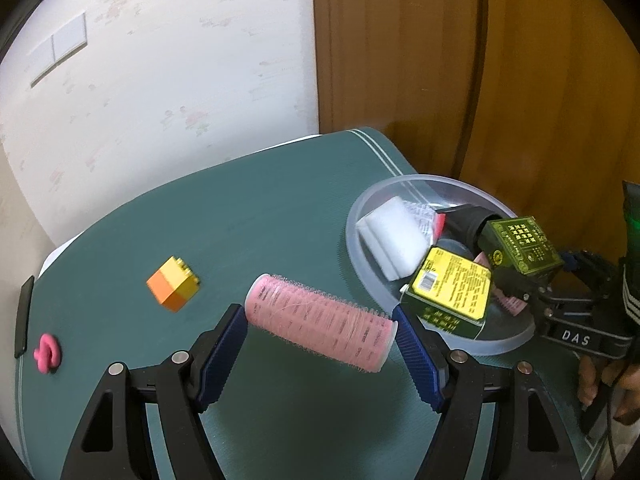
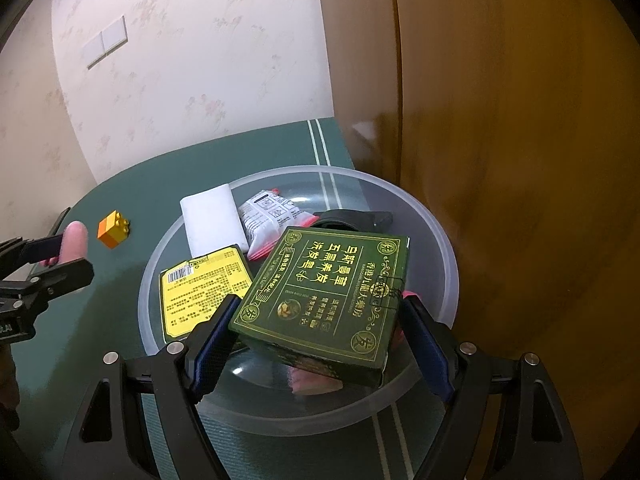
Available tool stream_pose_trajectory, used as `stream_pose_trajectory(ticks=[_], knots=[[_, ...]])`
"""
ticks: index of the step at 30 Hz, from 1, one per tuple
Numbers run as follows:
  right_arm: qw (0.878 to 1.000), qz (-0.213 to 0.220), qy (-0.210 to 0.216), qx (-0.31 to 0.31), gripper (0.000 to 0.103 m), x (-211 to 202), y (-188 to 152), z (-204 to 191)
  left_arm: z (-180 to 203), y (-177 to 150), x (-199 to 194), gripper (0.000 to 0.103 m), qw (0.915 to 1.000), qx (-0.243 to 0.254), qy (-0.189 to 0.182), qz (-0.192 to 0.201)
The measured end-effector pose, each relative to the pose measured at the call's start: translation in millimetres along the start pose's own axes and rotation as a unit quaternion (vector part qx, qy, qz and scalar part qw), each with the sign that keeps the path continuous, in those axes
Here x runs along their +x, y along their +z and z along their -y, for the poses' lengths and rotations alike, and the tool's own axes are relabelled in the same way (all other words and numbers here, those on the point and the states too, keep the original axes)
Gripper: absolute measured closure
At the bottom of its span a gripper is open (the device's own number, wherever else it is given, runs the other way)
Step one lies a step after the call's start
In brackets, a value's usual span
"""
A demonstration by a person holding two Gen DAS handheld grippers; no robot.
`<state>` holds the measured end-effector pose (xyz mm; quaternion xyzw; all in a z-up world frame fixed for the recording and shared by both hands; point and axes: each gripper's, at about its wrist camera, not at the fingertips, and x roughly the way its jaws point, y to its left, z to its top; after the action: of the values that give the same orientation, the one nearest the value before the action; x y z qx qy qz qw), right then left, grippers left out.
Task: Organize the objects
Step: 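Lower the green box into the bowl with the right tool while the left tool brings the roller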
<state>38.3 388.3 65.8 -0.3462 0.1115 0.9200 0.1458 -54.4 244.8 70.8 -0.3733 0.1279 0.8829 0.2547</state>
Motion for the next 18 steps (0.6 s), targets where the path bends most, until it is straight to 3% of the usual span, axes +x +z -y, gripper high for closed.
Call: stream_pose_trajectory(ticks=[8,18], knots=[[0.999,0.015,0.007,0.028,0.022,-4.8,-1.6,10.5,16.4,11.3,5.5,0.025,0.9999,0.012,-0.004,0.002],[1.0,0.023,0.003,0.02,0.022,-5.8,-0.1,7.4,32.2,22.4,15.1,0.025,0.9995,0.025,-0.02,-0.001]])
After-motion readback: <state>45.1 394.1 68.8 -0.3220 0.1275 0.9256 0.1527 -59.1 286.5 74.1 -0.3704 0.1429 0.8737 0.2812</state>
